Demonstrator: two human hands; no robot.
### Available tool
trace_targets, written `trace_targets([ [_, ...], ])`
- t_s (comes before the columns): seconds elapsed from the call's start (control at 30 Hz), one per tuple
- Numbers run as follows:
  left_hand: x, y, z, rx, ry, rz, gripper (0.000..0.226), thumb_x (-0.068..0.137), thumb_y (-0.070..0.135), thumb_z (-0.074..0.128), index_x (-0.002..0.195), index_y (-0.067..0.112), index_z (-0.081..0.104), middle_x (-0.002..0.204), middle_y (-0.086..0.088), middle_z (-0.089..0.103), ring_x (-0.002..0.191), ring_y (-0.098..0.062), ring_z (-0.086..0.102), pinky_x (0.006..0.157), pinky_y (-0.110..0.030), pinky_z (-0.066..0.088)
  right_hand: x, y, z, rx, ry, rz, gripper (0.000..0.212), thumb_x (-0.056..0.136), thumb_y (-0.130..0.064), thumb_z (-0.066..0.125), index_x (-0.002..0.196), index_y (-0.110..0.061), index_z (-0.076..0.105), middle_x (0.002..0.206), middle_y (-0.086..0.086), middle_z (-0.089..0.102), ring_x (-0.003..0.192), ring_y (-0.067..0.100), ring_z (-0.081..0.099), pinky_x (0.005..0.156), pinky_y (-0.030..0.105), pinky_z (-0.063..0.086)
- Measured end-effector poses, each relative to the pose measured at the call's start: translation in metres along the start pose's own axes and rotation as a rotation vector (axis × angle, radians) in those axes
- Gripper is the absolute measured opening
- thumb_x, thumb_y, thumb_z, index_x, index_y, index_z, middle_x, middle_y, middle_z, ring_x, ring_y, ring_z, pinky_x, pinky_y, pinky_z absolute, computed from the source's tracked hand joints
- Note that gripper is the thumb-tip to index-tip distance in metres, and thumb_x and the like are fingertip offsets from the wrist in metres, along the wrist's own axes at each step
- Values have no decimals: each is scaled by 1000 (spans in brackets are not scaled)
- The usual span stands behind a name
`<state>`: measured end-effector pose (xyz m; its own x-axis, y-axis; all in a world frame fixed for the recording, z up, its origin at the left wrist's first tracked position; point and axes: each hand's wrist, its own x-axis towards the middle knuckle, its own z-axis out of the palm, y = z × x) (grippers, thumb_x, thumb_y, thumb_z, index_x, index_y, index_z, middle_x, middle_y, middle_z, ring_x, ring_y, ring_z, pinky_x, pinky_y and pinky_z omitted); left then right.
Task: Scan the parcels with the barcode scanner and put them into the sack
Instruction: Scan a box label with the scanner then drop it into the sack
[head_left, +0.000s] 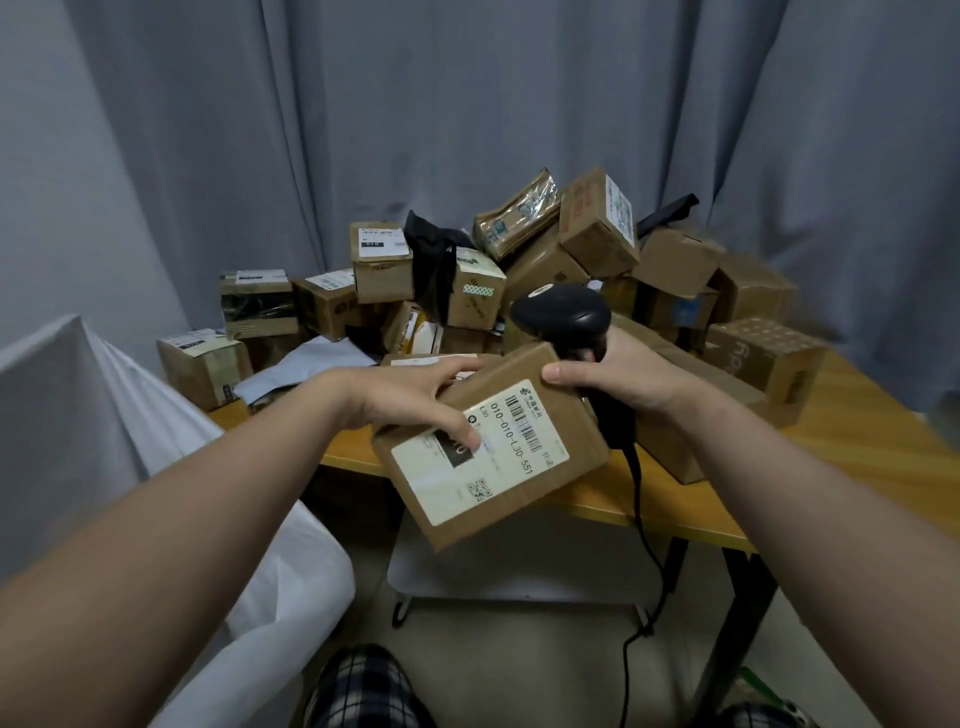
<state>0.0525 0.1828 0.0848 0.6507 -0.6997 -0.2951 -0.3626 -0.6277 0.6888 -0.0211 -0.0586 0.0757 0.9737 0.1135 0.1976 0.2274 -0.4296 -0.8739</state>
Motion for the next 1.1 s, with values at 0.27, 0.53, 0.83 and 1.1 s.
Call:
trace_targets([
  [0.27, 15, -33, 1, -629, 450, 203, 83, 75, 40, 61, 146, 45, 18, 138, 3, 52, 115, -21, 60, 102, -46, 45, -2, -1, 6, 335, 589, -69, 39, 82, -38, 74, 113, -18, 65, 105, -1, 71, 103, 16, 65, 91, 36, 50],
  [0.53, 31, -25, 8, -725, 762, 224, 99, 78, 35, 76, 149, 40, 8, 132, -5, 51, 110, -17, 59, 92, -44, 53, -9, -5, 46, 30, 496, -170, 11, 85, -20, 70, 82, -11, 66, 66, 6, 64, 66, 21, 65, 65, 42, 54],
  [0.83, 39, -28, 16, -724, 786, 250, 103, 68, 35, 85, 145, 40, 16, 135, -6, 50, 118, -19, 55, 96, -46, 51, -18, 3, 64, -20, 536, -179, 14, 80, -33, 69, 76, -21, 63, 65, 4, 64, 66, 21, 66, 65, 49, 58],
  [1.1, 43, -25, 21, -706, 795, 264, 98, 77, 24, 79, 148, 33, 12, 138, -5, 46, 117, -16, 51, 95, -41, 51, -23, 8, 68, -7, 519, -162, 24, 74, -47, 63, 75, -22, 64, 63, 2, 65, 62, 19, 67, 63, 51, 58],
])
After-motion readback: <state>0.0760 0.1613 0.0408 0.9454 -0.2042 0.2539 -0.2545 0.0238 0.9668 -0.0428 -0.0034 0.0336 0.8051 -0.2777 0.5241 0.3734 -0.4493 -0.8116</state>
